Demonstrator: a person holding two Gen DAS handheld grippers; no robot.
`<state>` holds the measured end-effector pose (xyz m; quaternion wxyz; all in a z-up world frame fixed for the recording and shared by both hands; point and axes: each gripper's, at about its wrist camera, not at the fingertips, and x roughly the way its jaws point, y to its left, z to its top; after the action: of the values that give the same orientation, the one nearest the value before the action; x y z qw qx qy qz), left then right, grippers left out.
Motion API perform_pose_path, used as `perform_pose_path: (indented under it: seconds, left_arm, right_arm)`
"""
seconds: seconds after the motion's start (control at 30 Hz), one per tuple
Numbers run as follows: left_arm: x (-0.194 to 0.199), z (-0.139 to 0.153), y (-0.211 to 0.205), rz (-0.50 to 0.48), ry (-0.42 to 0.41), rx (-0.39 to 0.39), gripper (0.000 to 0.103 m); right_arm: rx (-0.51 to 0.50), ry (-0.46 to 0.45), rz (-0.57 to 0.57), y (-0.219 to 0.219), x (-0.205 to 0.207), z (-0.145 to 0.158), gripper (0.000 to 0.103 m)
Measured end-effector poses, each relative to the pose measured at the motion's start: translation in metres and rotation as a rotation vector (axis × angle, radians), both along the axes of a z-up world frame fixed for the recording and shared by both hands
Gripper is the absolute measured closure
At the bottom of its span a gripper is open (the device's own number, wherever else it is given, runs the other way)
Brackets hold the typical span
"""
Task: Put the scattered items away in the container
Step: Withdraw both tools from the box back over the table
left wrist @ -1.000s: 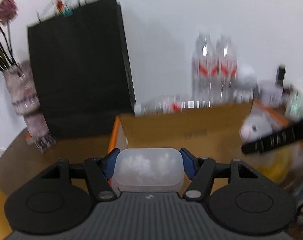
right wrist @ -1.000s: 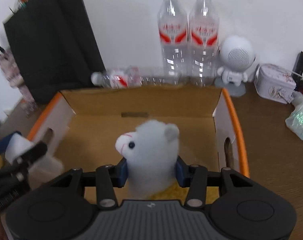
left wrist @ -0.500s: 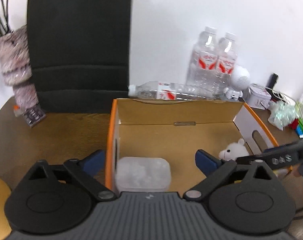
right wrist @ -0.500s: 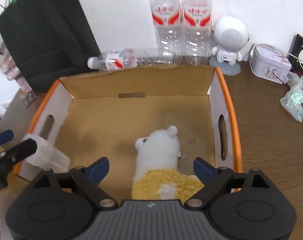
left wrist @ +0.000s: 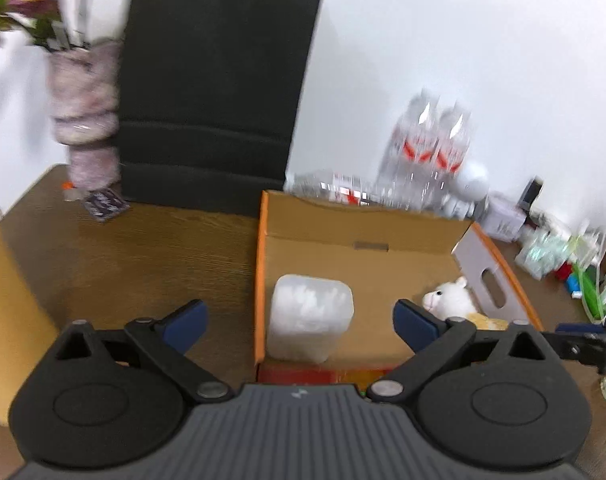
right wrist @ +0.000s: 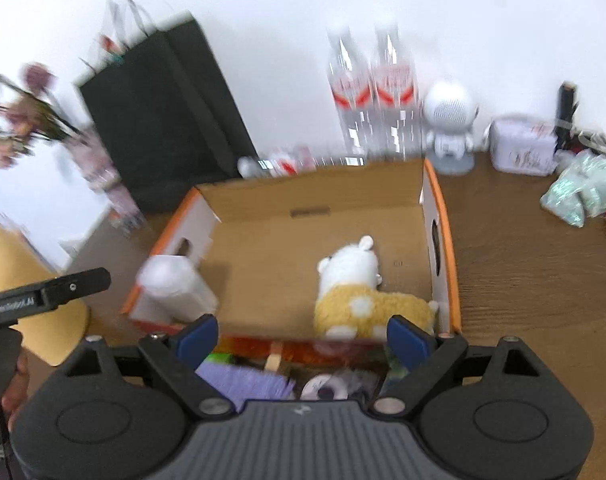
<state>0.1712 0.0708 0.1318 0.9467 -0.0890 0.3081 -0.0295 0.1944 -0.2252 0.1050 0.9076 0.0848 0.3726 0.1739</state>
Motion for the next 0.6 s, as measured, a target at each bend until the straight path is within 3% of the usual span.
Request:
perform_pose_path:
  seconds: [0.07,0.13,0.27,0.37,0.6]
  left_arm:
    - [-0.043,-0.019,-0.003,0.017,-0.077,-0.027,0.0]
    - [-0.075,-0.04,-0.011,0.023,-0.1,-0.049,0.0]
    - [-0.117,-0.082,-0.029,0.019,-0.014,-0.076,0.0]
    - [-0.132,-0.094,-0.04,-0.021,0.03,-0.081,0.0]
    - [-0.146,-0.112,-0.062,-0.032,0.064,0.088,0.0]
  right_arm:
    - [-0.02,-0.11,-0.036,-0.004,-0.039,-0.013,0.011]
    - [-0.052,-0.182,-0.083,-0.004,-0.072,-0.034,0.01]
    - [-0.102,-0.163,-0.098,0.002,-0.106,-0.079,0.01]
    - [-0.134,-0.136,-0.08,0.01,-0.122,-0.101,0.01]
    - [-0.21,-0.13,0.001,0.026,-0.146,-0.116,0.01]
